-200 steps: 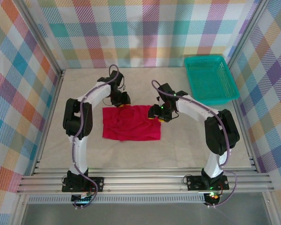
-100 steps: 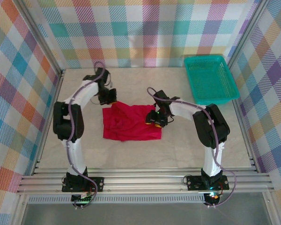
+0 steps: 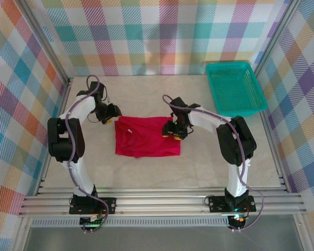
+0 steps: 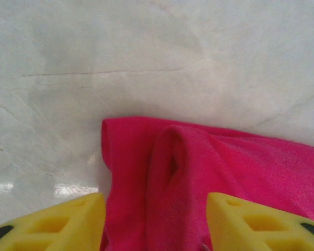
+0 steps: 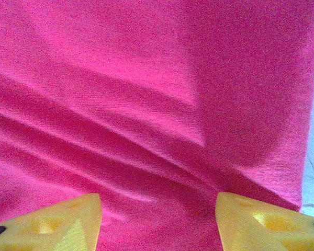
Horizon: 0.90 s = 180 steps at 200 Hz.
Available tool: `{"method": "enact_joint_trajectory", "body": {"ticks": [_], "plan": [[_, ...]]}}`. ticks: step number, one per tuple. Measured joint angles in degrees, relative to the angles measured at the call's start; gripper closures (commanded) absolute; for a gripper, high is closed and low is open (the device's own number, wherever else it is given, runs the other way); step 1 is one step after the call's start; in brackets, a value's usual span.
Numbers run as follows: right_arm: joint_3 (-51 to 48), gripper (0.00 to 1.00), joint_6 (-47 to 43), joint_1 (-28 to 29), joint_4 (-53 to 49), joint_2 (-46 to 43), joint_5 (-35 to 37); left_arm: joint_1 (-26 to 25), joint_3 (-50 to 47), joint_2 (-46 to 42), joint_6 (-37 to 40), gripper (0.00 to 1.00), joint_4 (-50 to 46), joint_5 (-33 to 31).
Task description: Fold the inside-out t-shirt
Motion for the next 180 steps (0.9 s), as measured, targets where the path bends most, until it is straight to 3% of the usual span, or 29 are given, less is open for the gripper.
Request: {"method": "enact_joint_trajectory", "body": {"ticks": [47,97,107,123,133,180], "plan": [[8.46,0.4,-1.84,-0.07,-3.21,0.02,-0.42,-8.9,-15.21,-21.0,-2.75,0.38,3.28,4.92],[16.26,0.4,-3.19,-0.57,-5.6,5.38,-0.37,-11.5,-25.31,-20.09,-3.41,0.37,3.96,7.65],[17.46,0.4,-3.34,-0.57,-5.75,6.78,-0.35,-12.37,-25.46,-18.67,-3.5,0.46,4.04,7.54],[18.97,0.4,-3.43,-0.68,-6.1,8.94,-0.2,-13.03,-25.46,-15.74,-3.82,0.83,4.22,6.73],[19.37,0.41,-3.58,-0.96,-5.99,10.23,-0.11,-13.0,-25.46,-13.86,-4.04,1.0,4.15,5.95],[14.95,0.44,-3.52,-4.04,-3.58,14.14,-1.03,-10.62,-26.77,-12.98,-4.96,1.0,3.15,1.44]]}}
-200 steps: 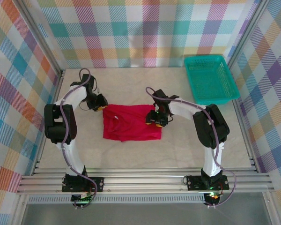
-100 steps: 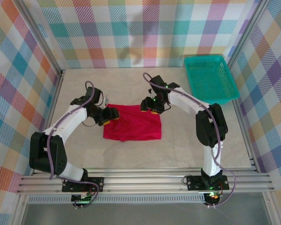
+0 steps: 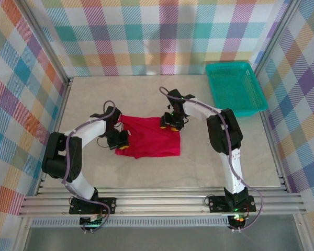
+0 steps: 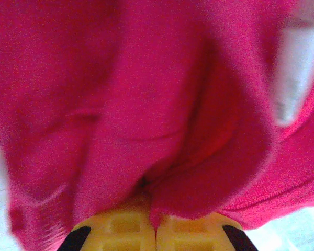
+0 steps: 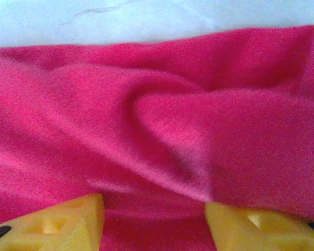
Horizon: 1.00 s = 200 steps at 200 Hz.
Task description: Fold the inside-out t-shirt
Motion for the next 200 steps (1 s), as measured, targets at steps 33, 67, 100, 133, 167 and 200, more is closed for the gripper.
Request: {"method": "enact_joint_trajectory", "body": {"ticks": [33,67,100,133,167,200], "plan": [[-4.98,0.45,0.0,-2.21,2.99,-3.08,-0.17,4.7,-3.32,-4.57,-1.14,1.0,-1.42,-2.78],[-14.53,0.46,0.28,-2.36,6.05,-9.33,0.26,6.43,-3.1,-5.14,-2.58,0.78,-0.07,-2.73],[-26.29,0.44,2.75,-1.27,7.93,-18.18,1.09,6.47,5.51,7.32,-2.62,0.83,0.15,-2.14],[-30.18,0.4,4.94,2.47,3.76,-26.36,2.64,6.38,16.2,14.97,-0.74,0.6,-4.28,-6.62],[-20.98,0.41,1.84,1.86,3.02,-26.91,3.34,3.34,22.47,8.61,-0.85,0.54,-8.79,-15.78],[-12.26,0.42,-2.05,-0.15,5.81,-17.03,-0.22,-3.96,17.9,-3.69,-5.11,0.56,-4.13,-12.92]]}}
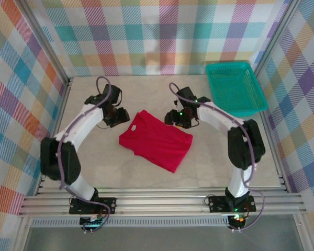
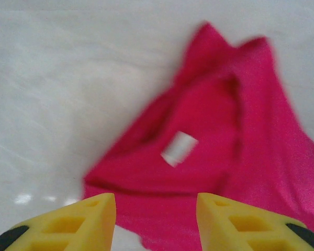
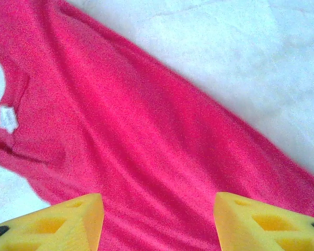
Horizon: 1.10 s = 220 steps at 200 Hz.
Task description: Fold the inside-out t-shirt
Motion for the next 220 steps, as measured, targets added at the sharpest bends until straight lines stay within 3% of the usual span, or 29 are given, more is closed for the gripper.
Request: {"method": "enact_joint_trajectory", "body": {"ticks": [33,74,94,119,147,189,220], "plan": [[0.63,0.42,-1.9,-1.66,0.15,7.37,-1.66,-5.11,-12.94,-4.57,-8.11,0.55,10.47,5.77],[-6.56,0.42,-2.05,-3.04,2.75,5.2,-2.32,-6.32,-18.14,7.41,-13.03,0.58,19.58,8.31],[-14.29,0.42,-0.44,-2.89,4.96,-0.07,-2.8,-6.1,-11.69,13.75,-12.35,0.59,17.31,8.98],[-23.34,0.42,3.41,0.48,5.2,-7.87,-1.18,-5.95,3.04,24.68,-8.7,0.59,15.67,9.35],[-27.61,0.39,6.4,4.35,1.49,-15.1,1.66,-5.95,13.2,30.42,-4.66,0.49,12.44,9.38],[-18.16,0.2,1.62,-0.55,0.76,-17.22,5.2,-4.76,19.1,28.81,2.1,0.28,4.57,10.62],[-6.45,0.18,-4.33,-3.52,4.2,-7.87,3.34,-0.39,19.41,23.06,6.23,0.26,3.54,15.45]]}}
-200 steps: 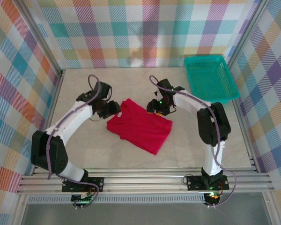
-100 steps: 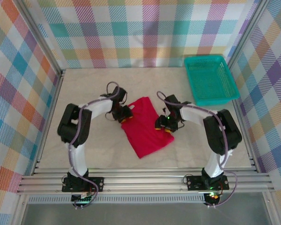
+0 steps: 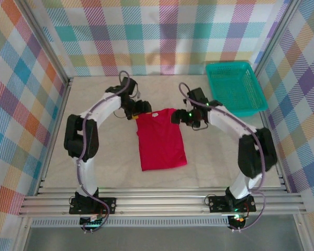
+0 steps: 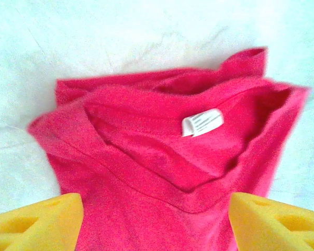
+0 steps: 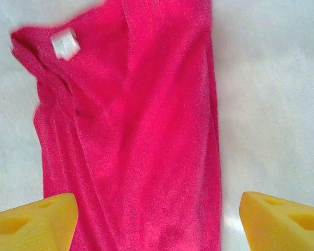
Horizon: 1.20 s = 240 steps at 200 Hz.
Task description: Fold the inside-out t-shirt
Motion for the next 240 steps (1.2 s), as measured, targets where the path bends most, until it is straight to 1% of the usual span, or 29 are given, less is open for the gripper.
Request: {"method": "enact_joint_trajectory", "body": {"ticks": [19,36,70,106,128,143,149,167,186,204,215,234,240], "plan": [[6.69,0.19,-2.29,-1.18,1.44,8.83,-1.62,3.34,-1.53,-1.62,1.05,0.27,2.91,3.91],[10.01,0.2,-3.23,-2.21,2.23,14.84,-2.91,5.44,-3.87,-1.2,2.08,0.27,5.31,6.03],[14.19,0.23,-3.8,-2.95,1.62,21.73,-5.53,5.81,-8.24,1.68,2.73,0.27,8.46,7.17],[16.48,0.25,-3.8,-3.21,1.86,23.78,-8.35,5.81,-11.34,5.68,2.27,0.24,12.22,7.48],[16.5,0.27,-3.78,-3.21,1.92,24.74,-9.77,6.25,-11.65,5.81,0.79,0.25,13.86,8.83],[16.98,0.29,-3.56,-3.48,1.88,25.03,-10.51,6.32,-11.67,5.9,-0.2,0.28,14.21,8.92],[17.31,0.32,-3.52,-3.54,2.03,25.33,-10.78,6.32,-11.67,6.08,-0.76,0.3,14.29,8.87],[18.08,0.34,-3.32,-3.76,1.77,26.12,-11.17,6.32,-11.67,6.47,-2.47,0.33,14.49,8.7],[18.73,0.39,-2.75,-4.02,1.46,26.64,-11.65,6.32,-11.65,6.78,-4.17,0.4,14.69,8.22],[19.26,0.46,-1.99,-4.11,1.7,27.34,-12.17,6.32,-11.65,7.08,-5.92,0.46,14.75,7.61],[19.28,0.47,-1.86,-4.35,1.73,27.43,-12.48,6.32,-11.67,7.26,-7.54,0.48,14.86,7.32],[19.28,0.47,-1.62,-4.46,1.81,27.52,-12.87,6.32,-12.04,7.3,-10.25,0.49,15.63,7.23],[19.28,0.47,-1.62,-4.44,1.97,27.54,-12.98,6.32,-12.15,7.3,-11.02,0.48,16.02,7.23]]}}
